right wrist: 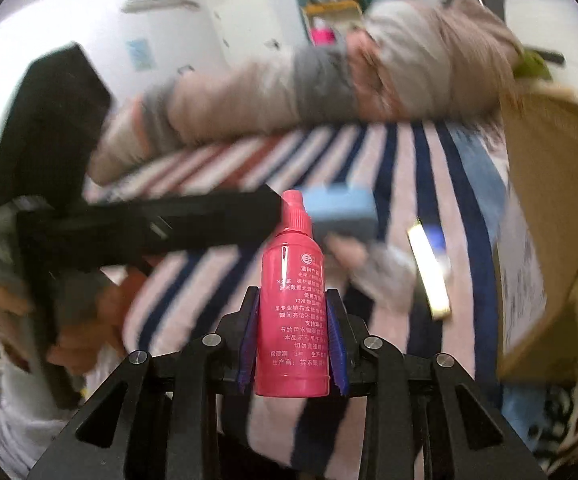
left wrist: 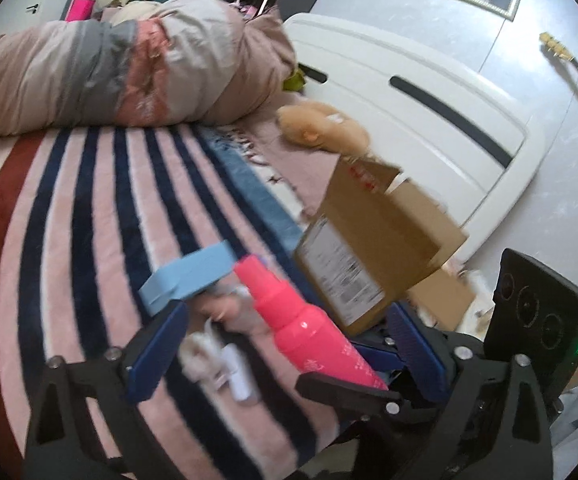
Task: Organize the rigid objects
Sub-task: 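Lower the pink bottle into the cardboard box and open the right gripper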
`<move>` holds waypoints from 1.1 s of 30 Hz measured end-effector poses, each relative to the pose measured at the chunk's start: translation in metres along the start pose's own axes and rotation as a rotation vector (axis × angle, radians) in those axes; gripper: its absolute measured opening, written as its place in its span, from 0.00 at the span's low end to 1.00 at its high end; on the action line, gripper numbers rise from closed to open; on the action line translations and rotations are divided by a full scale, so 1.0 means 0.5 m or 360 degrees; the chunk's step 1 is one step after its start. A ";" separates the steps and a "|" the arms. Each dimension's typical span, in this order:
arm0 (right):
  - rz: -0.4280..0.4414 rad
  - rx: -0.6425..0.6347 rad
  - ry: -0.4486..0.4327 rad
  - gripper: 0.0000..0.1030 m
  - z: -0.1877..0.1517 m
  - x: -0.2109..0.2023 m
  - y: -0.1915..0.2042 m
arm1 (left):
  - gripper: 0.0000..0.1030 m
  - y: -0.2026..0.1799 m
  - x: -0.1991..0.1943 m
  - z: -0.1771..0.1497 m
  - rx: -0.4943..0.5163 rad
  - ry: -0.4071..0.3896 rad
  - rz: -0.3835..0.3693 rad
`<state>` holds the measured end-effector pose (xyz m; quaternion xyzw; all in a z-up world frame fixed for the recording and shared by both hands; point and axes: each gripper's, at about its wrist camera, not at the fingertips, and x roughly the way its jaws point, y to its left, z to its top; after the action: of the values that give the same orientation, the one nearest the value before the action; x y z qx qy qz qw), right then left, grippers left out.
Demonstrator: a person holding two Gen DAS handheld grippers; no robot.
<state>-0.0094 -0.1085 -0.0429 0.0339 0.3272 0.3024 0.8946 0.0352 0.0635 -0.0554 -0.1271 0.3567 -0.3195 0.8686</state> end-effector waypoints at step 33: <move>-0.0279 0.0209 -0.0062 0.26 0.078 -0.219 -0.362 | 0.32 -0.354 0.338 0.179 0.0420 0.0327 0.0061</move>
<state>0.0421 -0.3123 0.0025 0.0695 0.3305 0.2002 0.9197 0.1073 -0.1816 -0.0029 0.0282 0.4009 -0.3583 0.8427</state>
